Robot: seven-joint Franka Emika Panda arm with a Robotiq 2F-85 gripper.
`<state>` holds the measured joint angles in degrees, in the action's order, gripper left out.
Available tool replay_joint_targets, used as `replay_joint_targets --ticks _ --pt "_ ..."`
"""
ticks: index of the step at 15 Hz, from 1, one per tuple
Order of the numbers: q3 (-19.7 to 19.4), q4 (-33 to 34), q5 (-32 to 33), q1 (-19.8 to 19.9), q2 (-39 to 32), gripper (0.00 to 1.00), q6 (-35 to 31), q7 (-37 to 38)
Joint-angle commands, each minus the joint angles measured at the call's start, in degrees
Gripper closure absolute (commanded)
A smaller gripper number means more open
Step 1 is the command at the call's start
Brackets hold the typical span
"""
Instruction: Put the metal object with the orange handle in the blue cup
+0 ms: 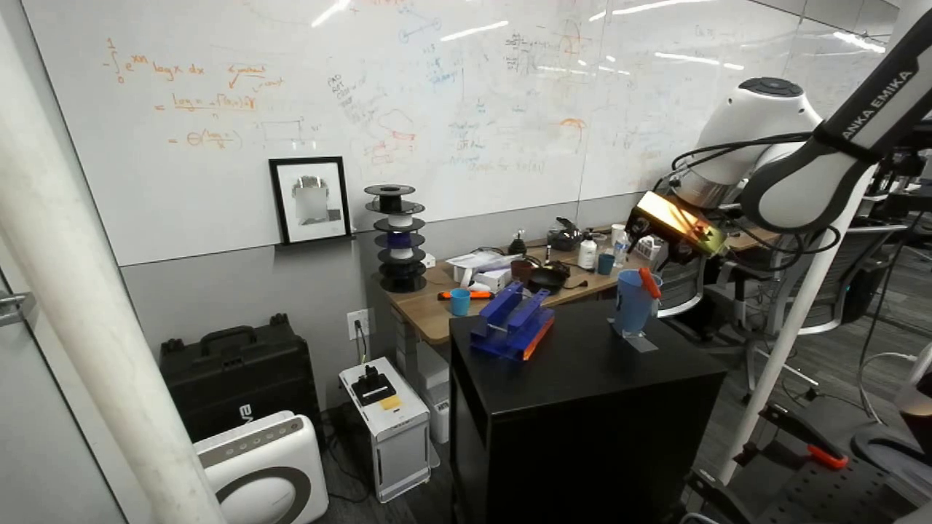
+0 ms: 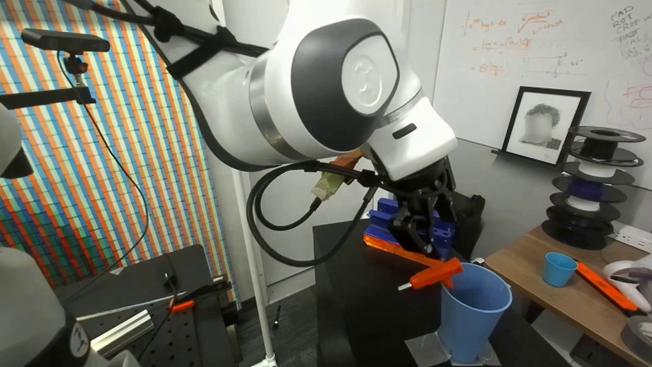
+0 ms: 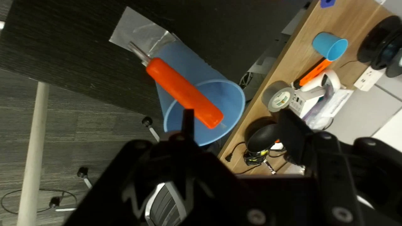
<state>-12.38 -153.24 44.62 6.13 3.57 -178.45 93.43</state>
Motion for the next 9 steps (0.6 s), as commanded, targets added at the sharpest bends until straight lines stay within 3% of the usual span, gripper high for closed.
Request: replay_joint_targets --ticks 1,2,3,4,8,9 --pt "2.06 -7.65 -11.23 -1.32 7.98 0.01 -6.38 -14.09" --pt "3.0 -9.5 -14.98 -2.71 9.26 0.0 -7.21 -17.88" --pt "-3.95 -4.1 -11.16 -12.83 4.1 0.0 -6.84 -13.59" --pt "-3.81 -5.13 -11.72 -15.32 5.1 0.0 -6.29 -14.61" --pt "-9.88 -4.95 -12.13 -33.58 3.26 0.0 -8.63 -9.86" --pt "-6.59 -4.97 -11.16 -26.77 3.92 0.0 -6.35 -11.32"
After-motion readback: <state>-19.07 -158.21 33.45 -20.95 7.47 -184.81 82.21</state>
